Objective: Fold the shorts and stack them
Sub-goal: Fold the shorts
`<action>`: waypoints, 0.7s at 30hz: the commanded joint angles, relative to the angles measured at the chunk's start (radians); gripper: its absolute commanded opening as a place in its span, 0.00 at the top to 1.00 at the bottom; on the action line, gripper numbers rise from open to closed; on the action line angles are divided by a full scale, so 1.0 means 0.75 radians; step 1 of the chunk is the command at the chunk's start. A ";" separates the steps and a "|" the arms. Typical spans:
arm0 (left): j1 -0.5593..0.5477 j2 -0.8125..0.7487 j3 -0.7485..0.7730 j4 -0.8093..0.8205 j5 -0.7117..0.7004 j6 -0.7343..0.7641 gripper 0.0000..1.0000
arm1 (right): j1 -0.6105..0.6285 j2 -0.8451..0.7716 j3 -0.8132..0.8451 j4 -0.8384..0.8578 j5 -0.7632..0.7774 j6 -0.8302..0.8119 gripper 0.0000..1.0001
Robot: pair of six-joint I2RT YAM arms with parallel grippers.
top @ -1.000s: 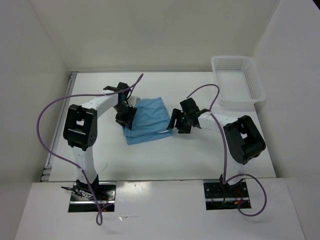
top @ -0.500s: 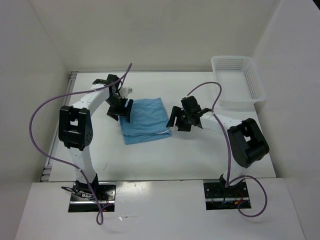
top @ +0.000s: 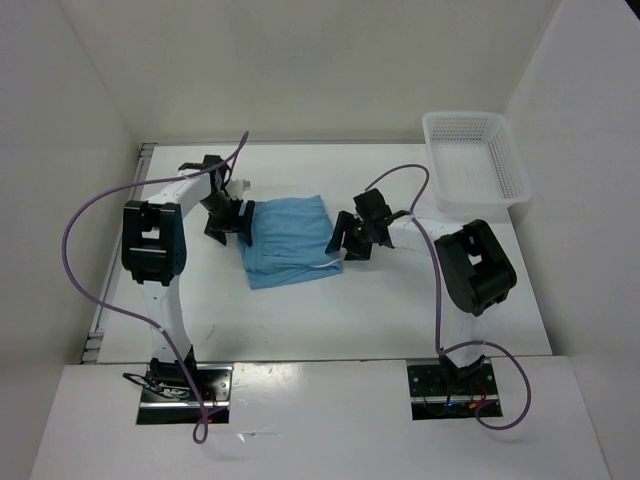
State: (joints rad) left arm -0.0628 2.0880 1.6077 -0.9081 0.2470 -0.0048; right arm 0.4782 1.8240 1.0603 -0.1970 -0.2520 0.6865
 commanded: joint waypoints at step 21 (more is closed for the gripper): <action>-0.010 0.182 0.172 0.153 0.198 0.006 0.44 | 0.003 -0.251 -0.311 0.068 -0.143 0.056 0.97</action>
State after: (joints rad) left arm -0.0685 2.1902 1.6913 -0.8566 0.3988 -0.0071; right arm 0.4782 1.7065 0.8574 -0.1265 -0.3595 0.7235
